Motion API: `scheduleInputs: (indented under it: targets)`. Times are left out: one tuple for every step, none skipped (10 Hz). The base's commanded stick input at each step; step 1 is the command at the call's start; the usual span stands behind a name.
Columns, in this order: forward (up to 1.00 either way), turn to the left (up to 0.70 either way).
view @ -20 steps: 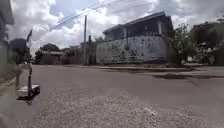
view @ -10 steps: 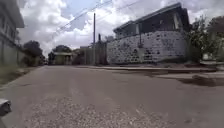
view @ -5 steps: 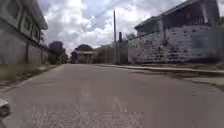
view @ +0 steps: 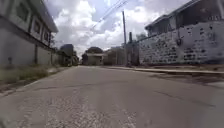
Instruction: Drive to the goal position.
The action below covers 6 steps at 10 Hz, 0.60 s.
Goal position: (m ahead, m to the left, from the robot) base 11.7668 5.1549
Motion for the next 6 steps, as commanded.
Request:
scheduleInputs:
  targets:
    - [1.0, 0.25]
    - [1.0, 0.07]
    - [1.0, 0.0]
    - [1.0, 0.0]
    - [1.0, 0.0]
    - [1.0, 0.0]
